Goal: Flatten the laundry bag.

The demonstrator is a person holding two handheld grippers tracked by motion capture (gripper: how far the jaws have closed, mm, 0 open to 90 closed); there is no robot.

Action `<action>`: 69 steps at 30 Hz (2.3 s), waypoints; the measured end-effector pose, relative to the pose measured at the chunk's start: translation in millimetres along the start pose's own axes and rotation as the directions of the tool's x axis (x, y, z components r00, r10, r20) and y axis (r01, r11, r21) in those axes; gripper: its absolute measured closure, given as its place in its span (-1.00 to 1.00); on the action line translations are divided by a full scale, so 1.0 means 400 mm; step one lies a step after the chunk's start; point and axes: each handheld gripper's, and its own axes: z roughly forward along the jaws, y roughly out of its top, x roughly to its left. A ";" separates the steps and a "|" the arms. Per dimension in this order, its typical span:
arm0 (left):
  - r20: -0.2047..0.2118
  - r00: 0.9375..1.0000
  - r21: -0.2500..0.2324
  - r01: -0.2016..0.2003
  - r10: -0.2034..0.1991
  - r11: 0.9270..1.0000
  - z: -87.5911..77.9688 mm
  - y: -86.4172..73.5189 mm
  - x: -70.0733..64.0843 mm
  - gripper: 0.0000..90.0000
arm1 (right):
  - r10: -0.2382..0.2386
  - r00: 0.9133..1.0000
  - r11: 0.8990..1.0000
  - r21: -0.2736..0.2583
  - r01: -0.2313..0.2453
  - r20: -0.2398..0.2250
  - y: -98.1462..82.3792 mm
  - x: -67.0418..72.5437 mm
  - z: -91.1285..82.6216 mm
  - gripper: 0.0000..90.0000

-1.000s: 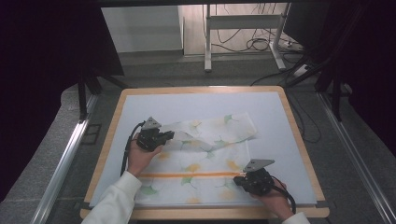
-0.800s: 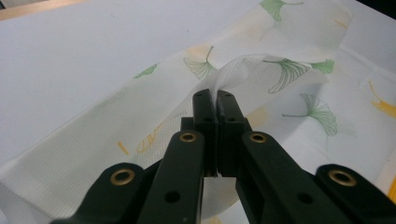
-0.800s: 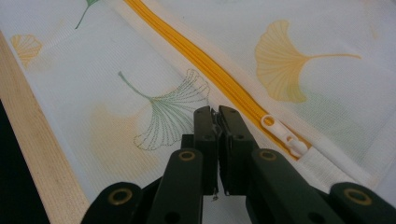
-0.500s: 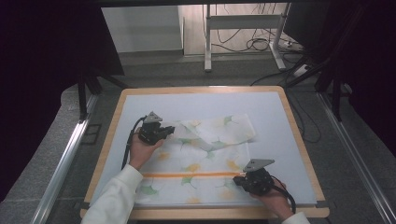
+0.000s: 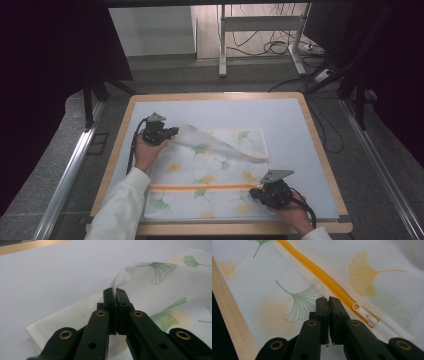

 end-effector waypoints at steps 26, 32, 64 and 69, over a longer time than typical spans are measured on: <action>-0.029 0.999 0.009 0.033 -0.033 0.999 0.032 0.041 0.121 0.96 | -0.001 1.000 1.000 -0.011 0.001 -0.001 -0.007 0.002 -0.003 0.90; -0.035 0.999 0.008 0.032 -0.032 0.999 0.037 0.074 0.139 0.91 | -0.003 1.000 1.000 -0.011 0.003 -0.004 -0.007 0.002 -0.003 0.90; 0.046 0.995 -0.103 -0.086 0.091 0.991 -0.173 0.044 0.020 0.52 | -0.002 1.000 1.000 -0.007 0.002 0.001 -0.007 0.006 -0.004 0.86; 0.110 0.987 -0.079 -0.108 0.117 0.991 -0.148 0.011 -0.029 0.63 | -0.002 1.000 1.000 -0.009 0.002 0.001 -0.008 0.005 -0.004 0.86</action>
